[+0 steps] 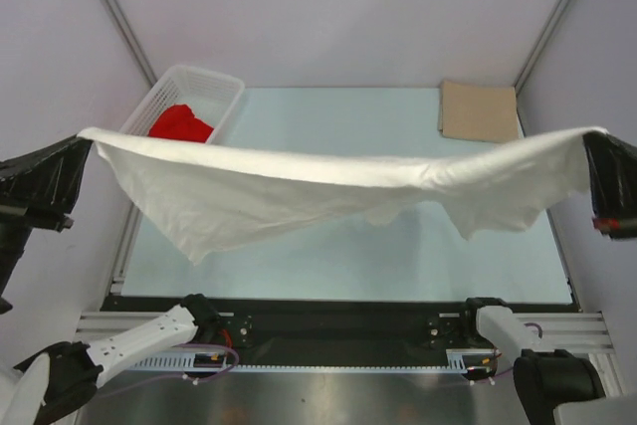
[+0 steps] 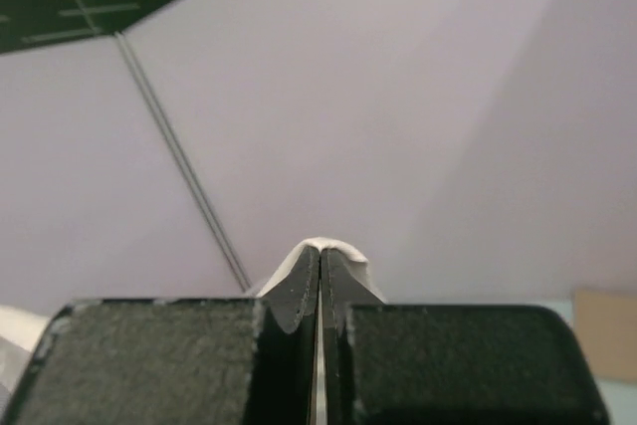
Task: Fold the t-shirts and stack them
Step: Flatten the tshirt out
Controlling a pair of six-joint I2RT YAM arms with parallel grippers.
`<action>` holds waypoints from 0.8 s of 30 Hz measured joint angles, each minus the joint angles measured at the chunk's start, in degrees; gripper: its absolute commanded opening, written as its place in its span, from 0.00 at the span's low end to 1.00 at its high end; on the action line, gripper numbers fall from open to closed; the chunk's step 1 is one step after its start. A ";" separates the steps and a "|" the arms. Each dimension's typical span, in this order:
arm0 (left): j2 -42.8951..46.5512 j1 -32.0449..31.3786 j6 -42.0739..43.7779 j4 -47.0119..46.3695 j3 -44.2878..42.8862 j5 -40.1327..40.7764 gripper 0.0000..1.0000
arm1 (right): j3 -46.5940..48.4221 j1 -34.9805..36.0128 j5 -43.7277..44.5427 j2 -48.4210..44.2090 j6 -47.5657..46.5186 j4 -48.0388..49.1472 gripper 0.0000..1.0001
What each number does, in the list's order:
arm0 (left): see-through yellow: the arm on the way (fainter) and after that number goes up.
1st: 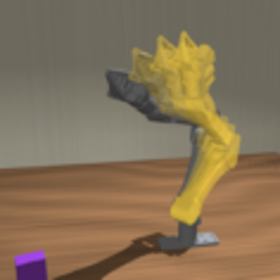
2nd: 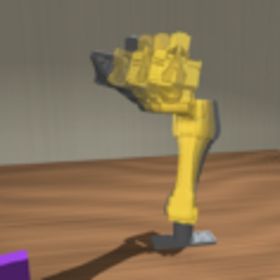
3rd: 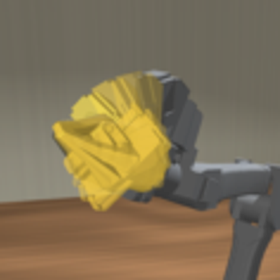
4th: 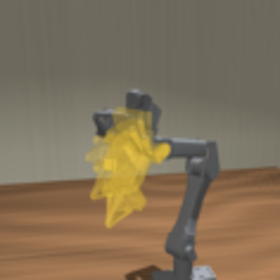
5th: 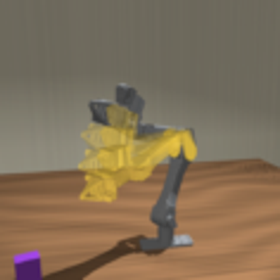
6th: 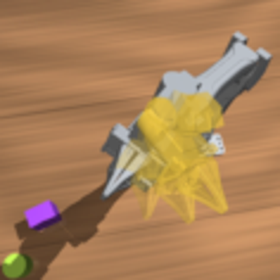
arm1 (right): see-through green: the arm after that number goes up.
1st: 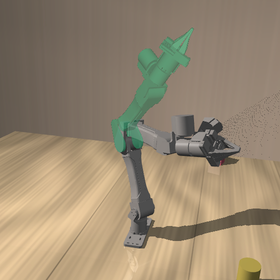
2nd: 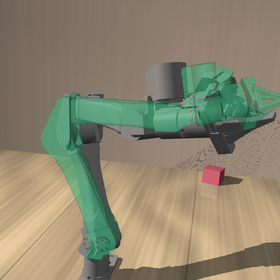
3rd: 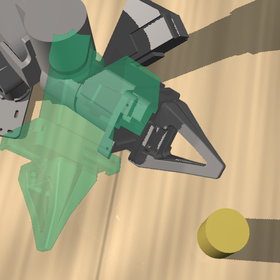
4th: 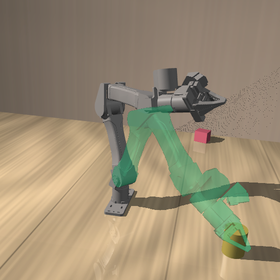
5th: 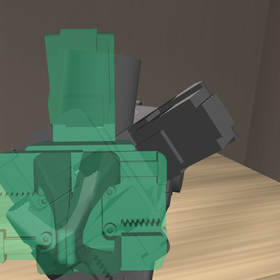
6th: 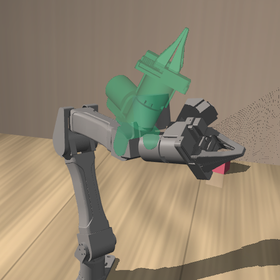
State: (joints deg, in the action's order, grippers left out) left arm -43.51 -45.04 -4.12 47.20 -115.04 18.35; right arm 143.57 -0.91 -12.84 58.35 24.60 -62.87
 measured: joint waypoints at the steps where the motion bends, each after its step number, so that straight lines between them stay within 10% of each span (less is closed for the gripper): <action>1: 0.83 0.02 0.24 -0.09 0.26 -0.83 0.00 | -0.09 0.90 0.42 -1.53 -0.04 1.07 0.00; 9: 0.83 0.02 2.12 -3.67 4.17 -1.25 0.00 | -4.68 2.89 1.95 -3.89 -0.04 9.07 0.00; 16: -2.36 0.50 4.92 -16.81 24.33 5.44 0.00 | -39.47 3.19 5.42 -3.89 -1.05 22.53 0.00; 24: -32.24 13.55 1.14 -25.46 44.76 3.10 0.00 | -62.93 0.59 7.93 13.60 -2.86 34.18 0.00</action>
State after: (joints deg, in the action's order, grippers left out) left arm -75.75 -31.48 -2.98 21.74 -70.28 21.45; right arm 80.64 -0.32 -4.91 71.94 21.74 -28.69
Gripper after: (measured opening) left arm 0.009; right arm 0.009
